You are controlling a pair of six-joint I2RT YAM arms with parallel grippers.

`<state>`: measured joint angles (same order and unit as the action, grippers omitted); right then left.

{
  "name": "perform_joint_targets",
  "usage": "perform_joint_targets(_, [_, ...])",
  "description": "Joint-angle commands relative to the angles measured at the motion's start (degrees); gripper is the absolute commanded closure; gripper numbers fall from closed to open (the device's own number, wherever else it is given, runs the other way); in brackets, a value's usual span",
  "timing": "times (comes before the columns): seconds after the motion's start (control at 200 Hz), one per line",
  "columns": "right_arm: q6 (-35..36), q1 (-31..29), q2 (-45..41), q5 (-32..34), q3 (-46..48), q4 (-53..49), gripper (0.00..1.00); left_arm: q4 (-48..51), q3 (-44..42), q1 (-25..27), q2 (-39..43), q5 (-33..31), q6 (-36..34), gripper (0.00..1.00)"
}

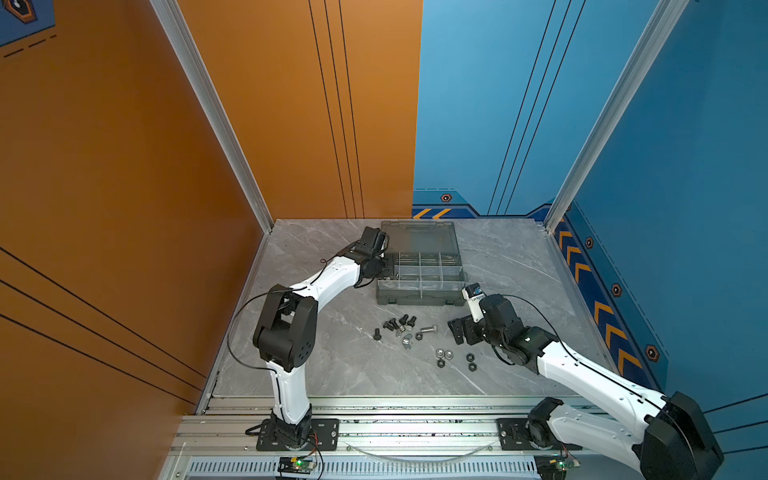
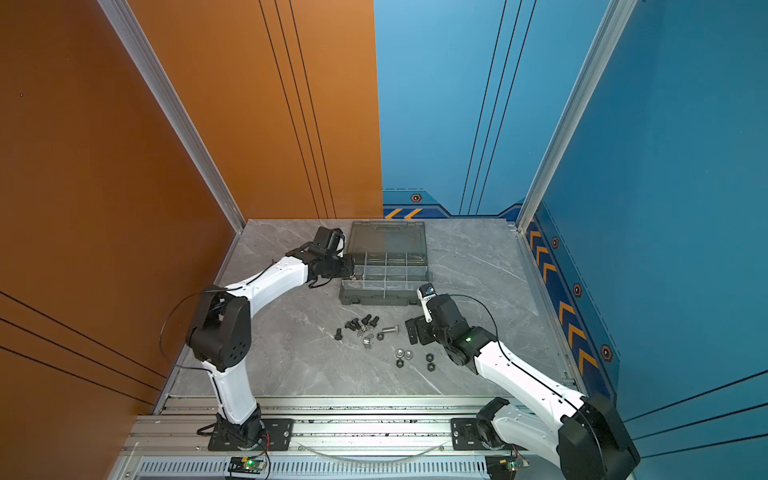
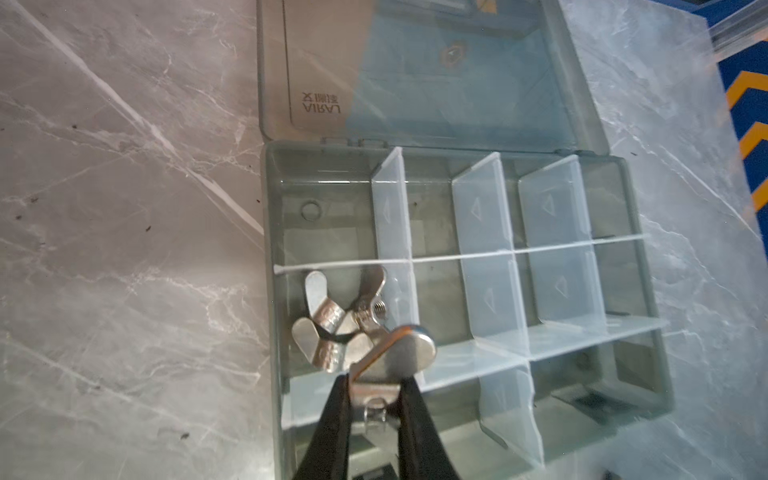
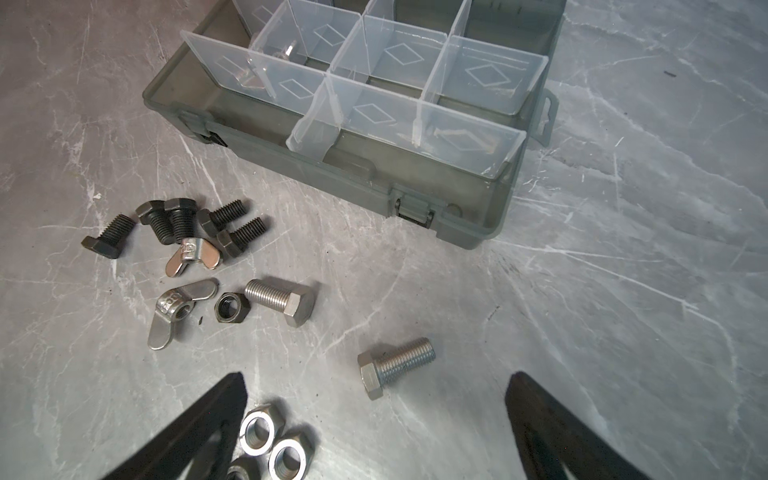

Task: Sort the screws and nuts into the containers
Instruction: 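Lift the wing nut with the left gripper and carry it over the organizer, then open the left gripper to drop the wing nut into the compartment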

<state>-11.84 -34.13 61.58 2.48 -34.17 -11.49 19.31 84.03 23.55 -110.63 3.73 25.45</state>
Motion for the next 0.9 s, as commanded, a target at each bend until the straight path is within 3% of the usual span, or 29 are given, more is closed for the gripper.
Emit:
perform_joint_targets(0.0, [-1.3, -0.2, -1.0, 1.8, 0.0, -0.9, 0.0, -1.9, 3.7, -1.1, -3.5, 1.0, -0.8, 1.0])
perform_joint_targets(0.28, [-1.0, -0.2, -1.9, 2.3, -0.1, -1.3, 0.0, -0.8, 6.1, -1.7, -8.0, 3.4, 0.4, 1.0])
perform_joint_targets(0.39, [-1.0, -0.1, -1.8, 2.1, 0.0, -1.3, 0.0, -0.8, 5.5, -1.6, -7.6, 3.6, 0.6, 0.91])
perform_joint_targets(0.591, [-1.1, -0.2, -2.3, 1.7, 0.0, -1.7, 0.0, -0.7, 5.2, -1.4, -6.8, 4.3, 1.2, 0.63])
perform_joint_targets(0.731, [-0.9, -0.2, -3.7, 1.7, 0.2, -2.4, 0.0, -0.2, 4.0, -0.6, -4.4, 3.0, 1.6, 0.53])
perform_joint_targets(0.896, [-0.7, -0.2, -5.3, 2.1, 0.8, -2.5, 0.0, 0.9, 0.6, 1.5, 2.0, 0.8, 0.7, 0.49])
